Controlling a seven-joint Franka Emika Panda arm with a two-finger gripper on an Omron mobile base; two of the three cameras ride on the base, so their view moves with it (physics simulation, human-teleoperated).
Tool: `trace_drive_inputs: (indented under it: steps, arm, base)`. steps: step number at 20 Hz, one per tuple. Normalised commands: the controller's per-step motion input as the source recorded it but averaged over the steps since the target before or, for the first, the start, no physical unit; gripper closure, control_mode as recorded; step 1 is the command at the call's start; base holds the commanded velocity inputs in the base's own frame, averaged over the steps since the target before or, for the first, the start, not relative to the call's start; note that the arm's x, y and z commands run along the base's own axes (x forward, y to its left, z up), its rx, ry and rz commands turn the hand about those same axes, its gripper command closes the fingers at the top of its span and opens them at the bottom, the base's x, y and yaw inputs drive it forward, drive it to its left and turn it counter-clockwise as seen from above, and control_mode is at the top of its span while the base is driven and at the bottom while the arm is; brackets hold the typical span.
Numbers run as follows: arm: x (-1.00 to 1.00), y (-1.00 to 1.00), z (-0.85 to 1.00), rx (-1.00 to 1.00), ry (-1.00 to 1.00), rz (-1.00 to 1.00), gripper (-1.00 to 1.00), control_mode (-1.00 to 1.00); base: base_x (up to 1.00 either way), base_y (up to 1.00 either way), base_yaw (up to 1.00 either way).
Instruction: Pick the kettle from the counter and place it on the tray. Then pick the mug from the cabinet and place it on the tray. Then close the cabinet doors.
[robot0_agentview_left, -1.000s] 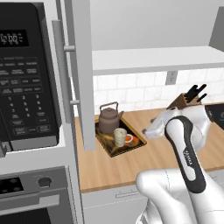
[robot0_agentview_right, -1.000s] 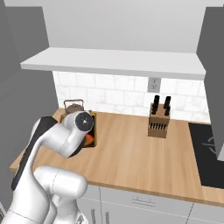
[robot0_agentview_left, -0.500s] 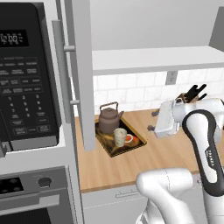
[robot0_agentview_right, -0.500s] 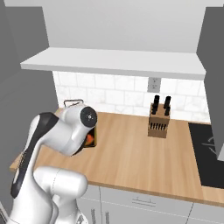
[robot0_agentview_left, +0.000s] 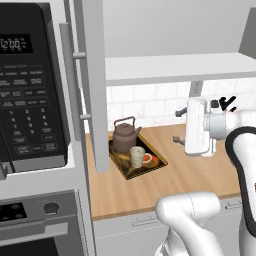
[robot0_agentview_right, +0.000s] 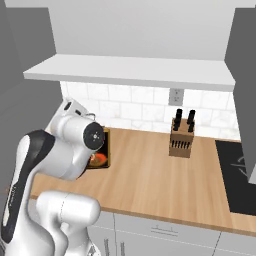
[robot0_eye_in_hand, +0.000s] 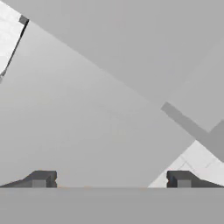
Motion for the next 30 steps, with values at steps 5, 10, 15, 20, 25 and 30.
trace_drive_inputs:
  steps: [5,10,15,20,25,30]
  arm:
    - [-0.40,0.26,0.50,-0.13,-0.27,0.02,-1.00,-1.00]
    - [-0.42,0.23,0.29,-0.21,-0.01,0.12,-1.00,-1.00]
    - [-0.34,0.38,0.06,-0.21,0.00,0.09,-1.00,-1.00]
    - [-0.29,0.29,0.00,-0.20,-0.01,0.07,-1.00,-1.00]
    - [-0.23,0.37,0.02,-0.27,0.00,0.09,-1.00,-1.00]
    - [-0.19,0.27,0.02,-0.25,0.00,0.09,-1.00,-1.00]
  base:
    - [0.00,0.00,0.00]
    - [0.00,0.00,0.00]
    - [0.00,0.00,0.00]
    - [0.00,0.00,0.00]
    - [0.00,0.00,0.00]
    - [0.00,0.00,0.00]
